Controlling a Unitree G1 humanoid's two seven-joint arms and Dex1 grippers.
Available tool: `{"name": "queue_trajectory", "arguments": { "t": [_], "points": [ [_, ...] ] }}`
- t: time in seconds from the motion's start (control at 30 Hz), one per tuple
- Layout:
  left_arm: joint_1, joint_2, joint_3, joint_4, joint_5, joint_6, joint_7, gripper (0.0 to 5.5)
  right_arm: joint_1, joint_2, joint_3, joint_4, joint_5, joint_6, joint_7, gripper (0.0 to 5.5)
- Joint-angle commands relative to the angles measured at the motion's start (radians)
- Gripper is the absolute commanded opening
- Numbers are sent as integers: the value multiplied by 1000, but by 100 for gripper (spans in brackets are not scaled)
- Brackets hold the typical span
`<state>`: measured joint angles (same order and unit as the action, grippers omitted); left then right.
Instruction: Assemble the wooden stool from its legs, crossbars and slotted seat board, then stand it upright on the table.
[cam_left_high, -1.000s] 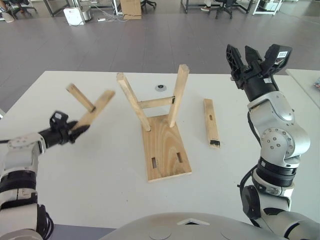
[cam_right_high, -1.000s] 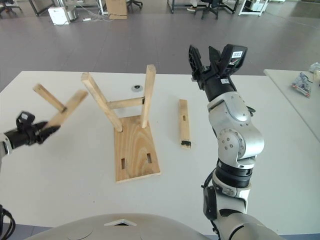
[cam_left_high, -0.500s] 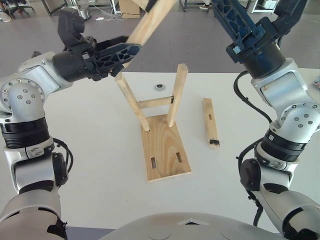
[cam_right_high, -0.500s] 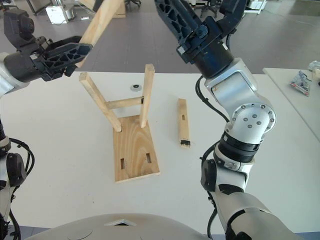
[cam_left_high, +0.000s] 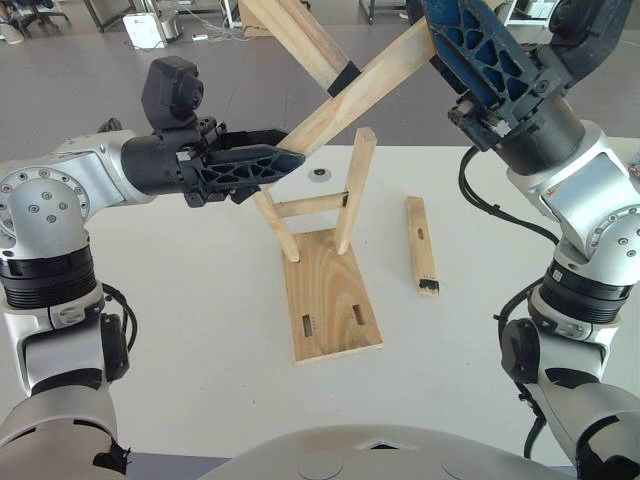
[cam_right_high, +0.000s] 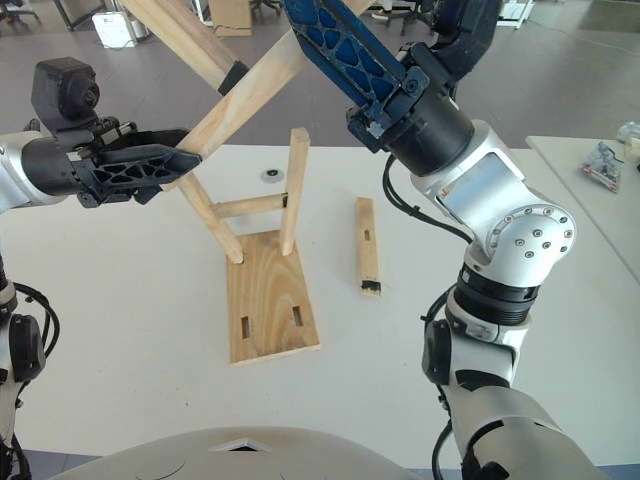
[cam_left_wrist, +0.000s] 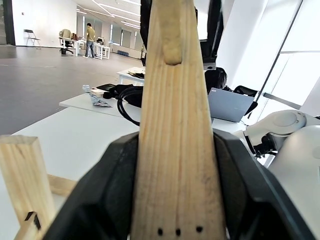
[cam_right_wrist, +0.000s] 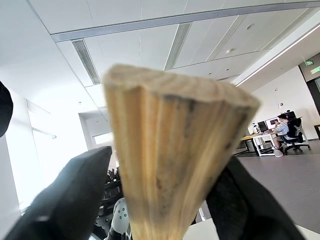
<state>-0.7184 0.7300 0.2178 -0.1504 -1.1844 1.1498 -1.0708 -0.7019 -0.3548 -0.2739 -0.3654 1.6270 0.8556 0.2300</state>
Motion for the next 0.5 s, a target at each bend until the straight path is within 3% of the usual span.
{"name": "queue_trajectory", "arguments": {
  "t": [0.03,0.13,0.4,0.5],
  "points": [
    [-4,22,9,7,-3,1,-3,203,8,-39,10,-10,44,-2,2,257],
    [-4,27,7,12,2,-1,-9,203,17,-59,15,-7,52,-5,4,204],
    [60,43,29,-7,-8,19,25,203,26,-121,39,13,4,4,31,204],
    [128,47,40,-38,-3,8,47,269,15,-154,44,31,-20,9,55,204]
  ]
}}
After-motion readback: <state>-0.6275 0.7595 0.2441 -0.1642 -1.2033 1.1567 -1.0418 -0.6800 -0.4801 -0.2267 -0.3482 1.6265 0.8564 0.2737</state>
